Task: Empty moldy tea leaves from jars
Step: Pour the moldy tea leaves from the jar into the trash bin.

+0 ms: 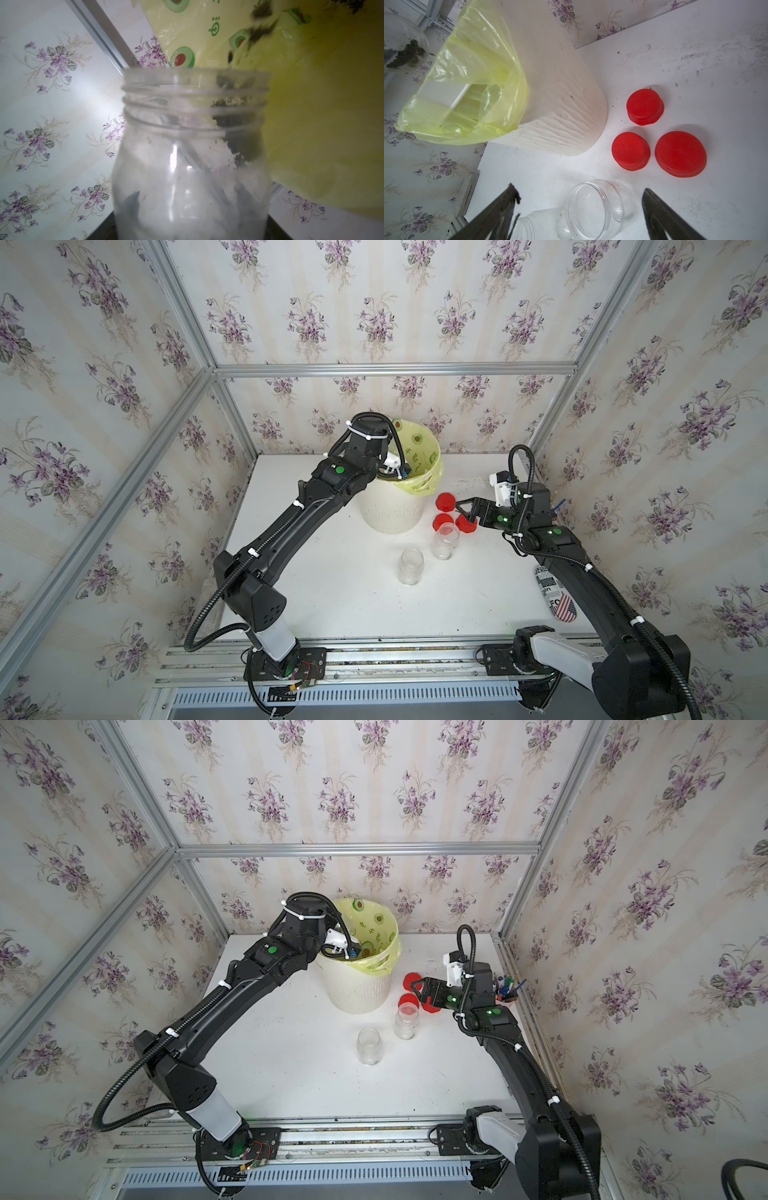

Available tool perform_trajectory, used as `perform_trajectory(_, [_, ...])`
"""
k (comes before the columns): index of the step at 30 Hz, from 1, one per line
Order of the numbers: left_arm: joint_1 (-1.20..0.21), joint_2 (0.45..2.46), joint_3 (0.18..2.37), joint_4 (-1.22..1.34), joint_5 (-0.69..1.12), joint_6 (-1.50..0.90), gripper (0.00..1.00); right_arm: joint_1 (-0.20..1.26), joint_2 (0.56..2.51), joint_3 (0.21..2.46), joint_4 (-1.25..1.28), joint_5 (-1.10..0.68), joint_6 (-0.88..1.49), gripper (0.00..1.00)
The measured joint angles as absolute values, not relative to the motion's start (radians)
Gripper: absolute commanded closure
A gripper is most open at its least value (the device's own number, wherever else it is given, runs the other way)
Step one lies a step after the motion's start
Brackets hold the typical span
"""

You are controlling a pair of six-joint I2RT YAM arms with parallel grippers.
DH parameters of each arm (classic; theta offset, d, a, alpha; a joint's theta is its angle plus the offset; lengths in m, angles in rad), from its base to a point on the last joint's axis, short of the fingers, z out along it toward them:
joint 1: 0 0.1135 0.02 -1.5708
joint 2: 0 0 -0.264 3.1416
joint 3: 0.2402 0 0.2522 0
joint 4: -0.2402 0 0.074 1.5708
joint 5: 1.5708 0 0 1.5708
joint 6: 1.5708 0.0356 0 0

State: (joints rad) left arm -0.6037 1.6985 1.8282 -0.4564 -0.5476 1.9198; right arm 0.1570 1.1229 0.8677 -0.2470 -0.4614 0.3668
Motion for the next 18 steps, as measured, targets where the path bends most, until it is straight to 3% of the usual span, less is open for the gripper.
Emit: perform_trajectory(18, [-0.609,1.716,1.901,-0.442,-0.518,1.919,0.27,0.157,1.101,0.868,-0.253,-0.465,0.367,0.08])
